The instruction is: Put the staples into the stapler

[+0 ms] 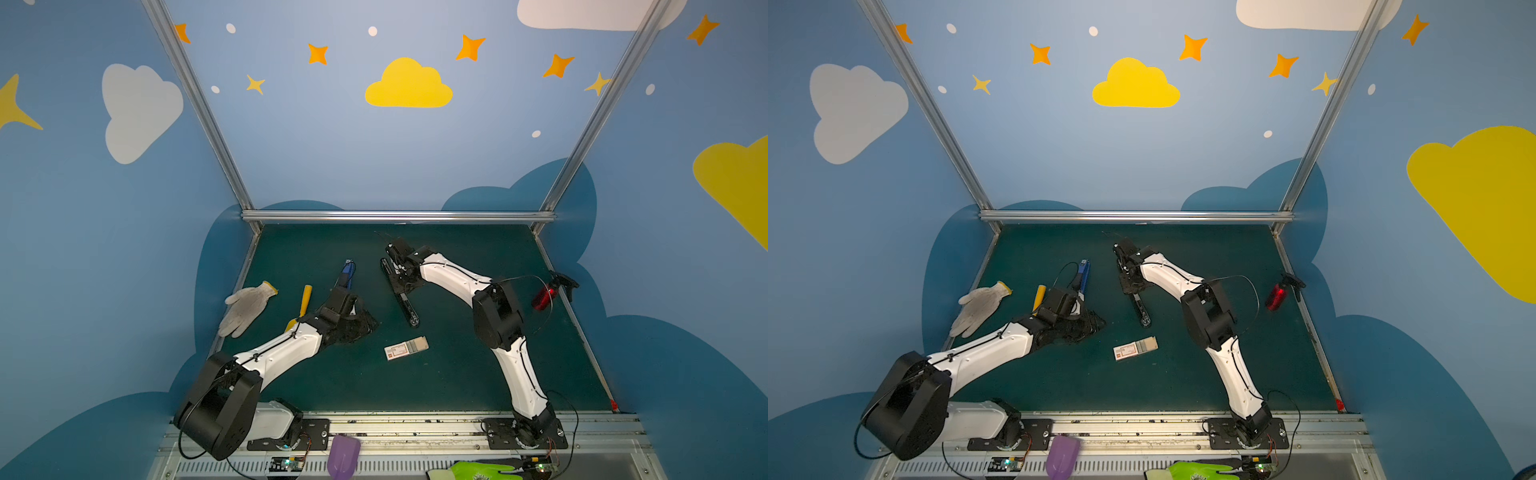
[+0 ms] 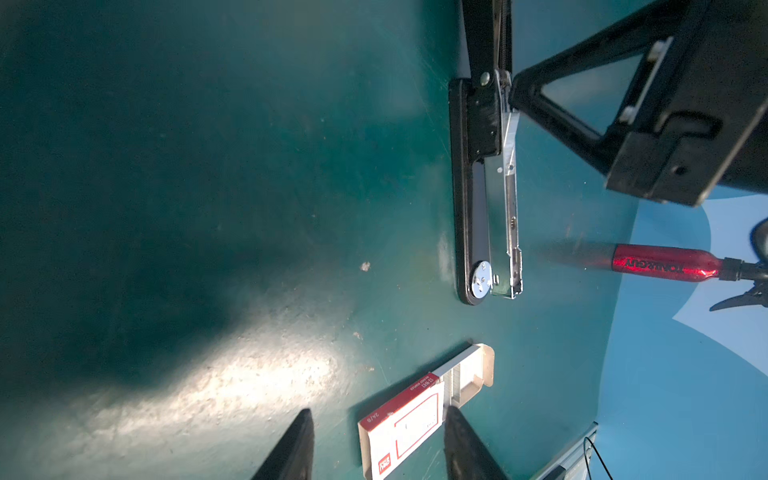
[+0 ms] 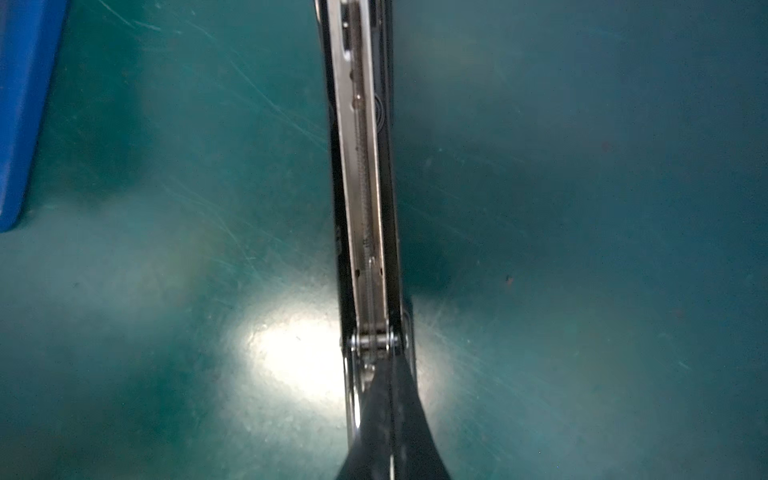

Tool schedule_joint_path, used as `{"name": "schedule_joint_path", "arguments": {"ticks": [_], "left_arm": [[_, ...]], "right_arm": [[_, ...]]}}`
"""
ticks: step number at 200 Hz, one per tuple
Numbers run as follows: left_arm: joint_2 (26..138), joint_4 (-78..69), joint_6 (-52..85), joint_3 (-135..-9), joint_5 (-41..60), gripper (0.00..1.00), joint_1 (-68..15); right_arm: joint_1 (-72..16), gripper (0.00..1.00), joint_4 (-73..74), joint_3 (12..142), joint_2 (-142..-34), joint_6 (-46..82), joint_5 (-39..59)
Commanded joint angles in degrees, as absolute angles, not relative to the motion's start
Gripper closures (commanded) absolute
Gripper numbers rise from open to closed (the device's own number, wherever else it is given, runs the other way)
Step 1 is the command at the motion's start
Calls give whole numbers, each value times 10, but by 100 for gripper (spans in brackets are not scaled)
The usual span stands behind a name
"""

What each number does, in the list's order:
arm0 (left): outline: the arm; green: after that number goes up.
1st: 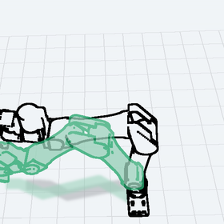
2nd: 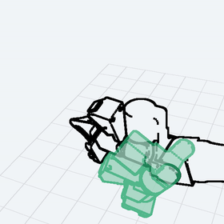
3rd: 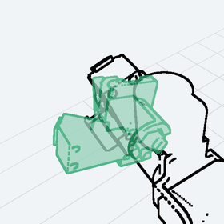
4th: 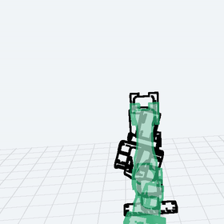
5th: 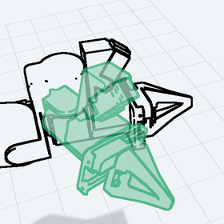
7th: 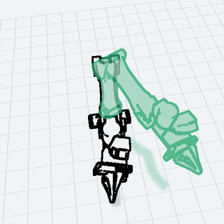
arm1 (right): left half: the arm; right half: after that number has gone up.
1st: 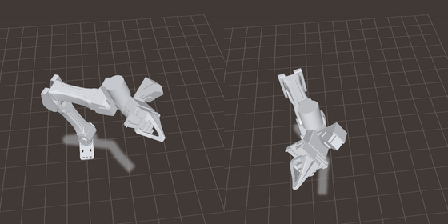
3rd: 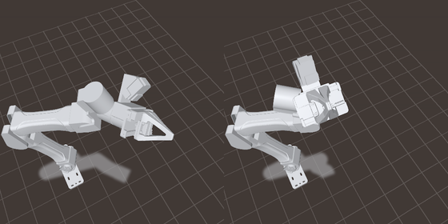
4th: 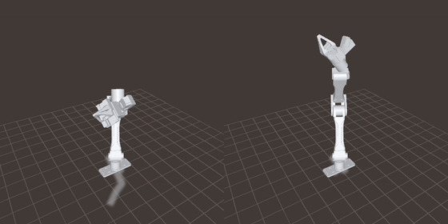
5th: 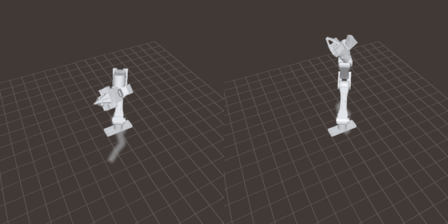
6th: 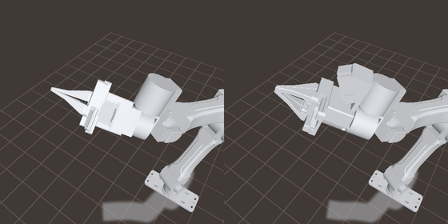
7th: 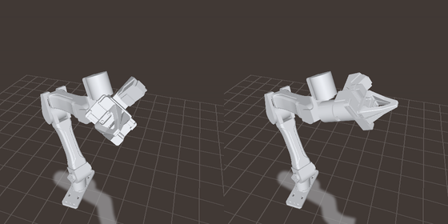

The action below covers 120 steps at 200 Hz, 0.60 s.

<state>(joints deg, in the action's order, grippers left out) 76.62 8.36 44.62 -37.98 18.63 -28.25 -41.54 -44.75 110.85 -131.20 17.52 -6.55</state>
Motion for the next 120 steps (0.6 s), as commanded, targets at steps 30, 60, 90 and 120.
{"name": "schedule_joint_path", "arguments": {"ticks": [30, 60, 90, 120], "left_arm": [[767, 76, 447, -381, 189, 49, -281], [770, 76, 446, -382, 189, 49, -281], [773, 70, 447, -380, 190, 49, -281], [781, 63, 448, -379, 195, 49, -280]], "right_arm": [[-424, 95, -459, 1054, -1266, 171, -63], [-433, 95, -455, 1028, -1253, 171, -60], [-439, 95, -450, 996, -1245, 174, -63], [-445, 95, -450, 963, -1229, 177, -73]]}}
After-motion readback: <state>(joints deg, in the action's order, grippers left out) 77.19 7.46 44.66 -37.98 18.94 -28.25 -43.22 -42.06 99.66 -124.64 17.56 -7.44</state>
